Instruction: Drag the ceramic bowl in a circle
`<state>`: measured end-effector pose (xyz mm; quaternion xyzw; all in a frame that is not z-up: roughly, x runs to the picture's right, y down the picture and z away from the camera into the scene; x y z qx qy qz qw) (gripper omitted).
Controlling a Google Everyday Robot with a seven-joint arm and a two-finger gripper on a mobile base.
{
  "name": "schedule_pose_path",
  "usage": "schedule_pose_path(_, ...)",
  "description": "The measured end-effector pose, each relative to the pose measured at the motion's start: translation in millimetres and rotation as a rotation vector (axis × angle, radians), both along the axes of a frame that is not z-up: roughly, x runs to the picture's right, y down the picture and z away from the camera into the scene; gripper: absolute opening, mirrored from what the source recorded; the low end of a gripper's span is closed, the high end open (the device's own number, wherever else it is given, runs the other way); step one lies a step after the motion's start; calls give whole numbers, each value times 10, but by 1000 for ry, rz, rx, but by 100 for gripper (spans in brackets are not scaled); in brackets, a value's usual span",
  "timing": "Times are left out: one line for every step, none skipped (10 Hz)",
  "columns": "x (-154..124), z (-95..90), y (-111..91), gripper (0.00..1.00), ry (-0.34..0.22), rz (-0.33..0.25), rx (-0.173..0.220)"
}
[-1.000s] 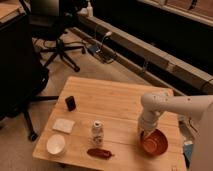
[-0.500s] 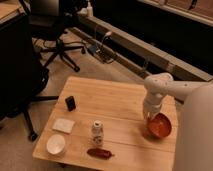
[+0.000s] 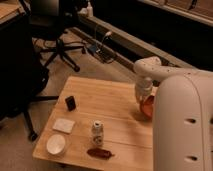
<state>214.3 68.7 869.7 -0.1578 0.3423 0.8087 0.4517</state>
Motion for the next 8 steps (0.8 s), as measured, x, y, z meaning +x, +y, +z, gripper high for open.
schedule_pose_path(-68,34,-73,0,-9,-12,4)
schedule_pose_path(-221,98,-186,0,-32,-34,14)
schedule_pose_path(-315,125,-228,0,-48,-43,20)
schedule_pose_path(-460,162,-278,0,-75,-47,34)
schedule_pose_path(-670,200,-336,0,-120,-51,59)
schedule_pose_path(-855,225,-390,0,-162,-58,87)
schedule_pose_path(-1060,241,-447,0,-213,-79,121)
schedule_pose_path(-1208,248,-472,0,-249,-103,142)
